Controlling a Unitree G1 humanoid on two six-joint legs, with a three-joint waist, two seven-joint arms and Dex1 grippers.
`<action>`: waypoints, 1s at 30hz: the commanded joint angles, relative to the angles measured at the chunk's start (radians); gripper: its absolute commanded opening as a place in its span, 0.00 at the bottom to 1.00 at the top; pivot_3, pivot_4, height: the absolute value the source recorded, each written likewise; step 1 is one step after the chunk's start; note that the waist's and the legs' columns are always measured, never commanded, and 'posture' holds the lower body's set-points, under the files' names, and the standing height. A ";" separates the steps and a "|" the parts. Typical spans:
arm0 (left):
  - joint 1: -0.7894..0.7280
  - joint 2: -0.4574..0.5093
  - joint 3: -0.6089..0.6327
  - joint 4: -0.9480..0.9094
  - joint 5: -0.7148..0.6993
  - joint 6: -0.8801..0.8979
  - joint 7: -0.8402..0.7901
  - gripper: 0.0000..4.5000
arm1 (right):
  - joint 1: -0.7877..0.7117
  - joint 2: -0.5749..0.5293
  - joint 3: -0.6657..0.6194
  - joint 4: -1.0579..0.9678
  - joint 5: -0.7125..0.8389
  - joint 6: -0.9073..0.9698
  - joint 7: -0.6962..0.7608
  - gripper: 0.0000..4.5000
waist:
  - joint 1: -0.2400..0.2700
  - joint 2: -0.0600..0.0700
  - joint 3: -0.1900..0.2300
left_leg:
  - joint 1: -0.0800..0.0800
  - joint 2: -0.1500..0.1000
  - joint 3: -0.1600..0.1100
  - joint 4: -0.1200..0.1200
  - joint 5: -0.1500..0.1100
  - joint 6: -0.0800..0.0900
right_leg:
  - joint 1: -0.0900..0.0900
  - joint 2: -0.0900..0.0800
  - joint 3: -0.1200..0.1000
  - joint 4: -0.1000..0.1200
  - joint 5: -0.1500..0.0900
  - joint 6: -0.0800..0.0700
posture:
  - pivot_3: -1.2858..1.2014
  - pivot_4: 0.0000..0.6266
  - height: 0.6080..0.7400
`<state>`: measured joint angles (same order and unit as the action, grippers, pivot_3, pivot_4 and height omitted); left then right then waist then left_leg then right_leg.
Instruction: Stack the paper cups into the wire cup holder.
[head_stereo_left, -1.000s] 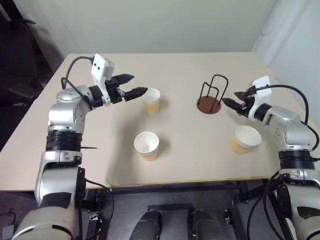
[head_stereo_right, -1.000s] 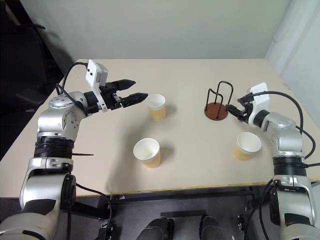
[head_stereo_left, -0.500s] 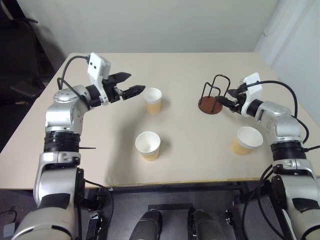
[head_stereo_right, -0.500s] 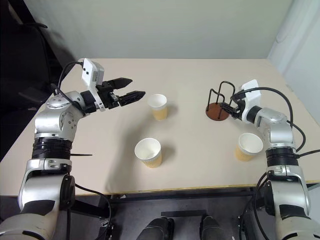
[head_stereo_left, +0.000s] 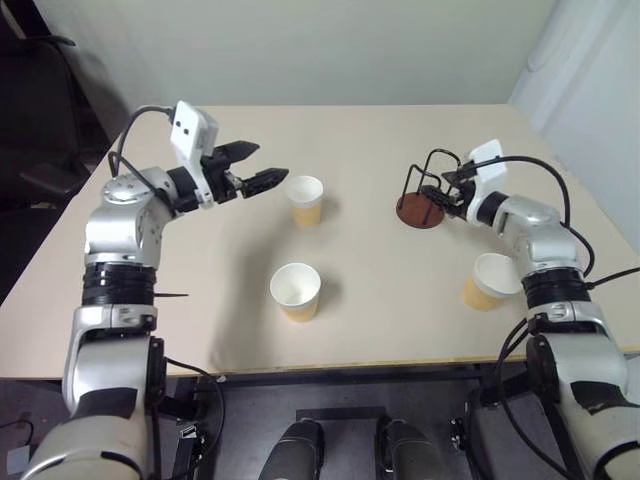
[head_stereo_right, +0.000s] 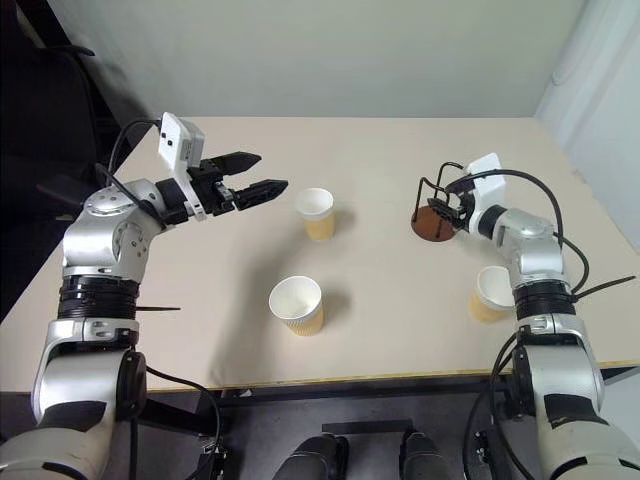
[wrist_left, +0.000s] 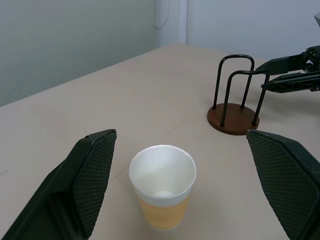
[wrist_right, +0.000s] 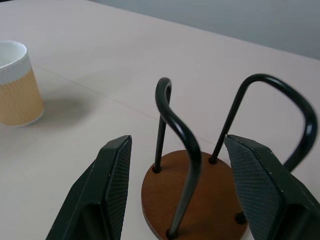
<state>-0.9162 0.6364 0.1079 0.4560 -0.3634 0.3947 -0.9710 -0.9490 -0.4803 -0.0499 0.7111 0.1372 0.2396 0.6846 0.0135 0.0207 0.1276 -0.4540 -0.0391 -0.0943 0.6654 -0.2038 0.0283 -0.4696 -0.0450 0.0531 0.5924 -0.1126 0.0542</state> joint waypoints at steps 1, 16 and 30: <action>-0.003 0.021 0.034 -0.046 -0.013 -0.001 0.005 0.99 | -0.038 -0.001 0.002 0.000 -0.012 -0.038 0.003 0.66 | 0.000 0.000 0.000 | 0.000 0.000 0.000 0.000 0.000 0.000 | 0.000 0.000 0.000 0.000 0.000 0.000 | 0.52 0.24 1.00; -0.014 0.019 0.027 -0.033 -0.007 -0.006 0.003 1.00 | -0.027 -0.032 0.010 -0.011 -0.034 -0.039 0.044 0.02 | 0.000 0.000 0.000 | 0.000 0.000 0.000 0.000 -0.001 0.000 | 0.000 0.000 0.000 0.000 0.000 0.000 | 0.52 0.24 1.00; -0.052 0.038 -0.004 0.035 0.023 -0.028 -0.071 1.00 | 0.148 -0.128 0.046 -0.577 0.119 0.314 0.296 0.02 | -0.002 0.000 0.000 | 0.000 0.000 0.000 0.000 -0.001 -0.001 | 0.000 0.001 -0.001 0.000 -0.001 -0.002 | 0.52 0.24 1.00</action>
<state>-0.9329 0.6520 0.0955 0.4994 -0.3453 0.3891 -1.0287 -0.7993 -0.5971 -0.0018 0.2187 0.2182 0.5193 0.9668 0.0117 0.0207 0.1276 -0.4540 -0.0389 -0.0944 0.6652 -0.2048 0.0273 -0.4695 -0.0443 0.0525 0.5923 -0.1135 0.0525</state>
